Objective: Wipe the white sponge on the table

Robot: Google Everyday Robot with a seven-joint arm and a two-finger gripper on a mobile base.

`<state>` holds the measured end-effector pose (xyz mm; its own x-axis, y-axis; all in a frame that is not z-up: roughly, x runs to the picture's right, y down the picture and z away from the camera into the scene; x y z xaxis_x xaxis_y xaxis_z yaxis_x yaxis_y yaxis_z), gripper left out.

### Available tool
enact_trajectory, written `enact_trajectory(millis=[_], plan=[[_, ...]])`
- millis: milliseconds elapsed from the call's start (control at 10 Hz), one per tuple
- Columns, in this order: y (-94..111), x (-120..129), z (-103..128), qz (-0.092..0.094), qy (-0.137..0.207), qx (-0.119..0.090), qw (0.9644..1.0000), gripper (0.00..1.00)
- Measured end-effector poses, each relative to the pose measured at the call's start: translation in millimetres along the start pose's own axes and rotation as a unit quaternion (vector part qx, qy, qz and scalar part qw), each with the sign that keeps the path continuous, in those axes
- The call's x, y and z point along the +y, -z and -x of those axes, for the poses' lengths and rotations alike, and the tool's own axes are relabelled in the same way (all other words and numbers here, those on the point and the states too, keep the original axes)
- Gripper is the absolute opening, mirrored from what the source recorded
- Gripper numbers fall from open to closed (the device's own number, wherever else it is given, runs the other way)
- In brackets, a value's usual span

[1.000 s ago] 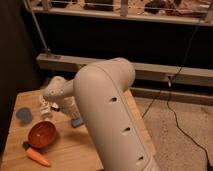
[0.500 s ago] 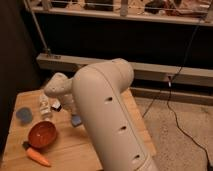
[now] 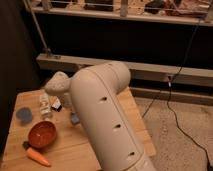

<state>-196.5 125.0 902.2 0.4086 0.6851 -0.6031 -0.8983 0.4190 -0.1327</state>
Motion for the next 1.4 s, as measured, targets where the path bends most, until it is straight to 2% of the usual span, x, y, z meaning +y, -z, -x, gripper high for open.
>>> enact_trajectory(millis=[400,700,800,1100,1400], plan=[[0,-24,11,-0.019,-0.008,-0.008,0.9998,0.00],[-3,-61,8,-0.040,-0.032,-0.003,0.9987,0.00],[-6,-67,6,-0.043,-0.036,0.000,0.9984,0.00],[-17,-95,-6,-0.059,-0.058,0.015,0.9965,0.00],[-28,-130,-35,-0.081,-0.086,0.044,0.9920,0.00]])
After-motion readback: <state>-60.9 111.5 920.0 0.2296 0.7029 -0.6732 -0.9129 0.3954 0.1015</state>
